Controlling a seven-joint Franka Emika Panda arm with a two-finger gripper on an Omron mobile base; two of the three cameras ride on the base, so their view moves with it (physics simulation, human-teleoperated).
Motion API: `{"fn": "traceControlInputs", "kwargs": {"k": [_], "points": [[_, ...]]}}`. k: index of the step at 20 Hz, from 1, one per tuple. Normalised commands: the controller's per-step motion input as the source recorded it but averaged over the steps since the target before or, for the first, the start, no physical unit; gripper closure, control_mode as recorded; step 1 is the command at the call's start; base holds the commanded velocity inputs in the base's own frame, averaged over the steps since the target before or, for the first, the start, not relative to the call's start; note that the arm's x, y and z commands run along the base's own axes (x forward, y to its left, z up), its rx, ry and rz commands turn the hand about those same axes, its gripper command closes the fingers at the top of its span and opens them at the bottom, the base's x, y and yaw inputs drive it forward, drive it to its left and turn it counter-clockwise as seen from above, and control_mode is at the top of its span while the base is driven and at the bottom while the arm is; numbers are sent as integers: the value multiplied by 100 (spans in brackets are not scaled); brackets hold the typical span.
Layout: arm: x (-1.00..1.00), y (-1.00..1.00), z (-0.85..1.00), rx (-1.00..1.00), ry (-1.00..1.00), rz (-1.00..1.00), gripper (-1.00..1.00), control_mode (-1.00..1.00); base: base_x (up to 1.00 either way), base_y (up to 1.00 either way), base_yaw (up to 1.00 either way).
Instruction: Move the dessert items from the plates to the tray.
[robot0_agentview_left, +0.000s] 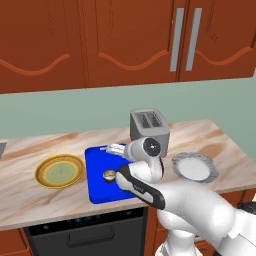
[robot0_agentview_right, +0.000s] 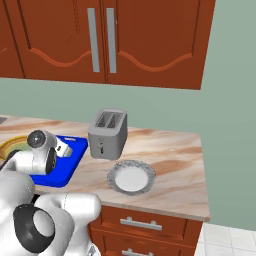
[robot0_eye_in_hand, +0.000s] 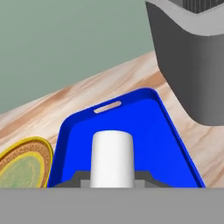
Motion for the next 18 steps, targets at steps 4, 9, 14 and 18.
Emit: {"fn": "traceControlInputs", "kwargs": {"k": [4,9,14,18], "points": [[38,0,-39,0,14,0,100,-100,0,0,0],[30,0,-46,0,12,0,100,-100,0,0,0],[16,8,-38,0,6,0,100,-100,0,0,0],[16,17,-39,0,4,0,100,-100,0,0,0]]}}
